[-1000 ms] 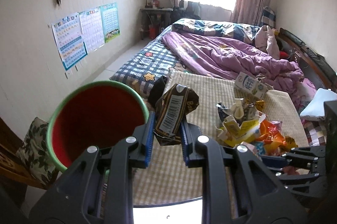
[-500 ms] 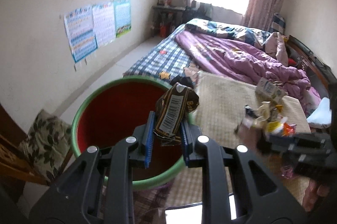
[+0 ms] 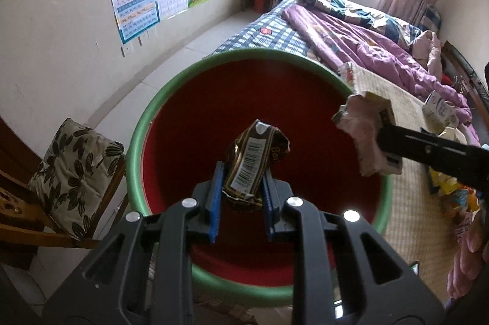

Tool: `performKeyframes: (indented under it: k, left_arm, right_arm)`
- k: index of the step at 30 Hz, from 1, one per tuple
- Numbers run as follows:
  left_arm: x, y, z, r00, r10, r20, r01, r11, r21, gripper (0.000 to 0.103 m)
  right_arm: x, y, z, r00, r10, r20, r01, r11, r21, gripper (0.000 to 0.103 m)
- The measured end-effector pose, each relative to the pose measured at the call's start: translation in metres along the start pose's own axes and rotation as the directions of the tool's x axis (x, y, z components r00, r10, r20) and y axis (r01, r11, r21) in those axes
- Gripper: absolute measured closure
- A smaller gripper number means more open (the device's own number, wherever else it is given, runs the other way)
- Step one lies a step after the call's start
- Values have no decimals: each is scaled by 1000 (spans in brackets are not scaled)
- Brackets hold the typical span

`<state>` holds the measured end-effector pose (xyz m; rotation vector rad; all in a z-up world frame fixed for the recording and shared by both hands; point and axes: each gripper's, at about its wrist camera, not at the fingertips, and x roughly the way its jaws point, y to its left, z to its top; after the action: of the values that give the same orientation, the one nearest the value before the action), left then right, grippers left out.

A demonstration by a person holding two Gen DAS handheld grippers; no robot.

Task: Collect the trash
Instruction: 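Carry both wrappers over the red bucket and open both grippers to drop them, then grasp the yellow wrapper with the left gripper while the right gripper grasps the orange bag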

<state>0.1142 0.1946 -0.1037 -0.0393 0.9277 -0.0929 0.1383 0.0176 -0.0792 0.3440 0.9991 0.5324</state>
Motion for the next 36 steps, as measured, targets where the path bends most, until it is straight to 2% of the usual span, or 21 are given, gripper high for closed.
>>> performKeyframes:
  k: [3,7,9,12,14,15,16,17,18,26,36]
  left_arm:
    - [7,4,2,1000,-9,-10,9,1000,9,80]
    - [10,7,8,1000,-15,-2,15,1000,9,61]
    - [10,10,11,1000,-16,8,16,1000,8,57]
    - [5,8,16,999,2,36,-2,1000,3,42]
    - [0,9,18,998,18,57,-18,1000,1,37]
    - [-2,8,20,998,26,63,-26,1000,1,33]
    - [-4,8,21,997,35,71,-35,999,-2,32]
    - [-6,8,22,996,43,77,-42,999,-5,32]
    - [-9,8,24,995,50,83,-49,999,-10,30]
    - [-48,-2,36,977,113,180,-112,994,-14,28]
    - [-78,-25,45,963,88,253,-93,996,9,28]
  right_arm:
    - [13,0,-3,1000,-9,-16,9,1000,5,79]
    - [24,1,-3,999,-29,-36,29,1000,3,79]
    - [27,2,-3,998,-39,-39,39,999,1,77]
    - [31,3,-2,997,-61,-40,61,998,-12,77]
    - [33,6,-2,996,-83,-38,82,996,-26,77]
    - [32,7,-4,994,-101,-34,99,994,-36,74]
    - [32,7,-4,993,-111,-30,109,993,-44,69]
    - [32,8,-5,993,-120,-20,119,992,-52,58]
    - [30,9,-5,992,-125,-10,125,991,-55,52]
    - [4,7,-8,990,-133,35,135,990,-48,52]
    - [-35,3,-14,984,-154,95,159,986,-44,50]
